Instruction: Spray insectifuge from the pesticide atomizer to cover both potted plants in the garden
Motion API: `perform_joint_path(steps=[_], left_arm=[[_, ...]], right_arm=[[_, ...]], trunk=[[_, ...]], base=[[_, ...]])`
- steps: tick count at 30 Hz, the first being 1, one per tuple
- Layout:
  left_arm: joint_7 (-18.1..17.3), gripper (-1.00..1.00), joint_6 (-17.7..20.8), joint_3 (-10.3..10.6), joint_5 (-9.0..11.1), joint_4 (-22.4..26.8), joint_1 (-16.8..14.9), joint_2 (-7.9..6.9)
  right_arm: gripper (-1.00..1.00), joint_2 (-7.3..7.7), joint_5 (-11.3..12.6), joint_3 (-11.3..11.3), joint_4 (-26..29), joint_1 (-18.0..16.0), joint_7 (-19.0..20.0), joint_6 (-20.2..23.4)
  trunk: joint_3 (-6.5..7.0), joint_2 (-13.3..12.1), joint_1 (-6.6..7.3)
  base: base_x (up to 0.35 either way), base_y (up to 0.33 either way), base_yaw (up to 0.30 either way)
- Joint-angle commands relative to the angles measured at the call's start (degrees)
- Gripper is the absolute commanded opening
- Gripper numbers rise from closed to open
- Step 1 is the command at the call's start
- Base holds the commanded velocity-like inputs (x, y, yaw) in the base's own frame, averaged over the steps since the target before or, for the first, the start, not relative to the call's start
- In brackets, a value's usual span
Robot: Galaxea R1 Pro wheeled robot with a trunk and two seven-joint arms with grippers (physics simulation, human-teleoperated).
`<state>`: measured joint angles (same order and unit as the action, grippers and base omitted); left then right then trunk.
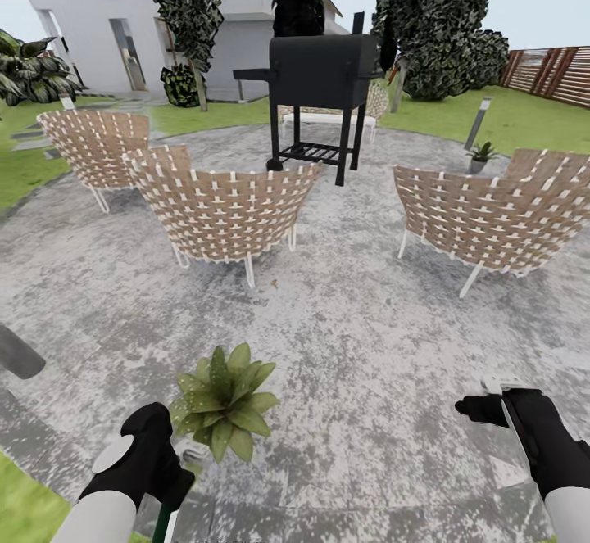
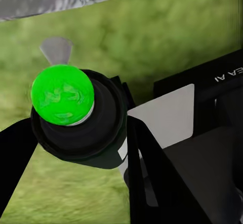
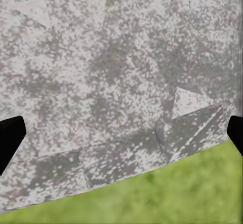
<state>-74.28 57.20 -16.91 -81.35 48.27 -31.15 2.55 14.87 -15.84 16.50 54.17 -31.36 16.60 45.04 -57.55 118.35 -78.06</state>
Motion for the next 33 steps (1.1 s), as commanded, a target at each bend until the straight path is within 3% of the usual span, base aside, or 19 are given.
perform_joint_path(steps=[1,7,20,26,33], left_arm=[[-0.60,-1.00,0.47,-0.27,-0.58,0.07,-0.06,0.09],[-0.60,-1.00,0.48,-0.30,-0.61,0.07,-0.06,0.10],[-0.60,-1.00,0.54,-0.11,-0.69,0.07,-0.06,0.09],[-0.52,-1.00,0.60,0.27,-1.23,-0.02,-0.09,0.09],[-0.52,-1.00,0.64,0.60,-1.35,0.11,-0.14,0.09]], right_arm=[[1.00,-0.01,-0.60,0.10,0.05,-0.02,0.54,0.14],[1.00,-0.01,-0.66,0.09,0.06,-0.02,0.54,0.14],[1.00,-0.01,-0.69,0.07,0.04,-0.02,0.54,0.14],[1.00,-0.01,-0.69,0.07,0.06,-0.02,0.54,0.14],[1.00,-0.01,-0.54,0.09,0.06,-0.02,0.54,0.14]], trunk=[[-0.05,0.02,0.01],[-0.05,0.02,0.01],[-0.05,0.02,0.01],[-0.05,0.02,0.01],[-0.05,0.02,0.01]], base=[[0.000,-0.301,0.242],[0.000,-0.265,0.251],[0.001,-0.016,0.253],[0.187,-0.174,0.250],[0.156,-0.187,0.041]])
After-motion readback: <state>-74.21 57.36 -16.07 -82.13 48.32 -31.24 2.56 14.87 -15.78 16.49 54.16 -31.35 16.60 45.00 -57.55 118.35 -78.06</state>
